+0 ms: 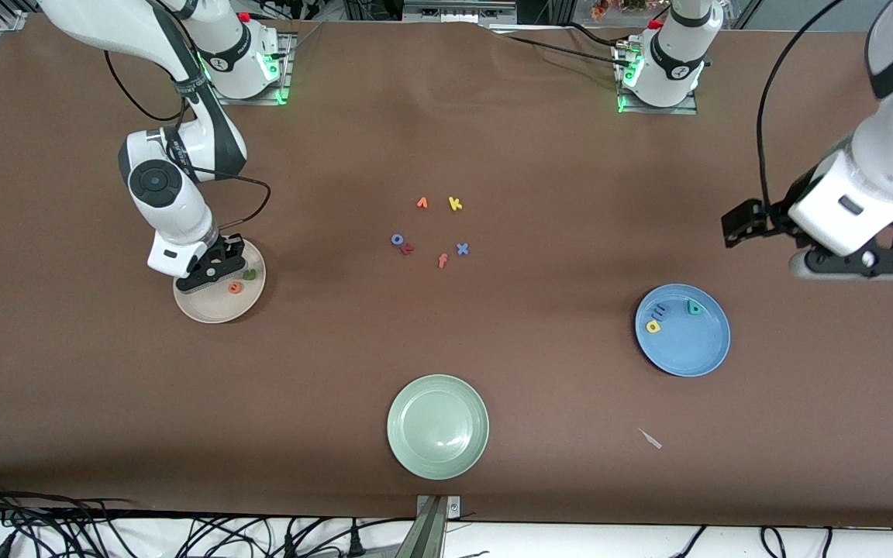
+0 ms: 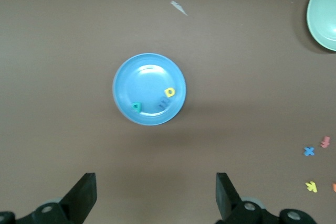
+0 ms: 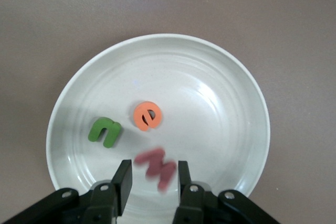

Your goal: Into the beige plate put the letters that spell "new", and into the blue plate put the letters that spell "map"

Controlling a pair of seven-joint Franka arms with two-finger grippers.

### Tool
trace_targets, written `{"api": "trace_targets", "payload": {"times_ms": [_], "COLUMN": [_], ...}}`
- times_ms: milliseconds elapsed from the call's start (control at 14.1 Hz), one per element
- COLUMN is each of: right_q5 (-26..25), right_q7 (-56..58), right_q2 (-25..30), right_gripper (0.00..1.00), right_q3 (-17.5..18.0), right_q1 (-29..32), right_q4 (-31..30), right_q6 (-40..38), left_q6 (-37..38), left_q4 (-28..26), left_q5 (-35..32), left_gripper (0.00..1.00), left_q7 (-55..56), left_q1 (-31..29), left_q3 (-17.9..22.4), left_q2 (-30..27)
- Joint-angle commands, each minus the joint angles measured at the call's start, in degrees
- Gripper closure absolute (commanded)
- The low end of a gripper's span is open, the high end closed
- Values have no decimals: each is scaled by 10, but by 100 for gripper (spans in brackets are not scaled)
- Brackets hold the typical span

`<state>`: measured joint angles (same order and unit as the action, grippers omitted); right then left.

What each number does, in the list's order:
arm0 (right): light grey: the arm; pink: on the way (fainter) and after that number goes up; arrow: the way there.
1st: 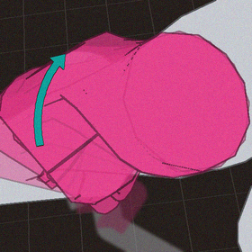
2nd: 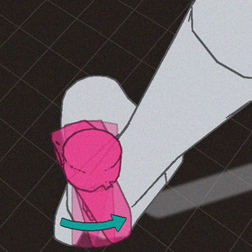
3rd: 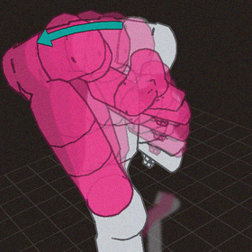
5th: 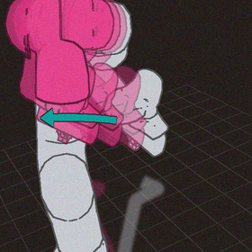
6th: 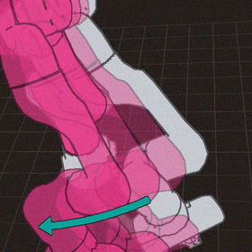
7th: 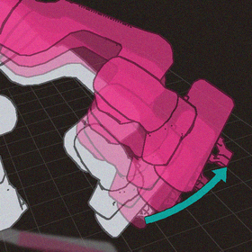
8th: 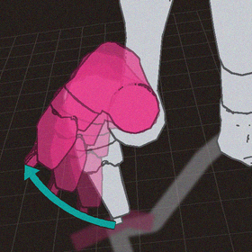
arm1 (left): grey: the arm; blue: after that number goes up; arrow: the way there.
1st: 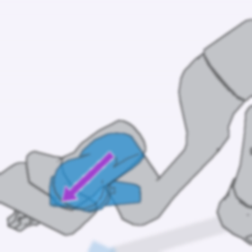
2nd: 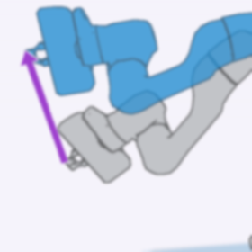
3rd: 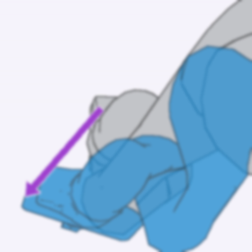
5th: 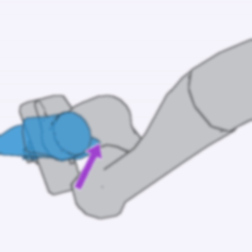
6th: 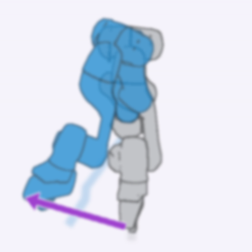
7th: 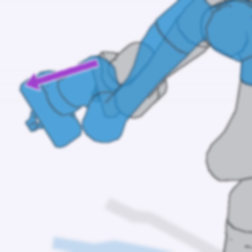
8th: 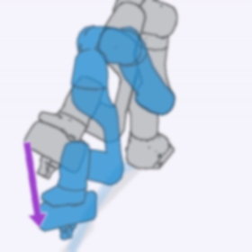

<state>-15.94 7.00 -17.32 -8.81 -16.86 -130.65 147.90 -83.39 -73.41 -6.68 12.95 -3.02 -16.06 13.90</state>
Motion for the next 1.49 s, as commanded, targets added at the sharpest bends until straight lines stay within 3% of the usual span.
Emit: {"api": "trace_targets", "payload": {"times_ms": [0,141,283,495,778,1061,1202,1415], "right_q5": [20,29,69,111,117,121,122,124], "right_q7": [10,5,5,-3,-24,-27,-26,-23], "right_q2": [12,12,12,13,36,111,141,136], "right_gripper": [10,9,9,8,8,8,8,8], "right_q3": [-1,-1,5,20,29,30,28,26], "right_q1": [-2,-2,-3,-4,-5,-4,-4,-3], "right_q4": [-10,-7,4,65,166,195,220,286], "right_q6": [-2,-2,-7,-80,-233,-333,-390,-463], "left_q6": [-15,-61,-79,-80,-78,-74,-74,-73], "left_q4": [-103,-183,-230,-227,-224,-220,-218,-218], "left_q5": [37,79,143,81,79,77,77,77], "left_gripper": [0,0,0,0,0,0,0,0], "left_q7": [-8,-6,-10,-40,-70,-70,-78,-86], "left_q1": [46,80,81,85,78,76,38,32], "left_q3": [71,121,141,138,138,138,112,106], "left_q2": [-73,-131,-166,-169,-167,-165,-163,-164]}}
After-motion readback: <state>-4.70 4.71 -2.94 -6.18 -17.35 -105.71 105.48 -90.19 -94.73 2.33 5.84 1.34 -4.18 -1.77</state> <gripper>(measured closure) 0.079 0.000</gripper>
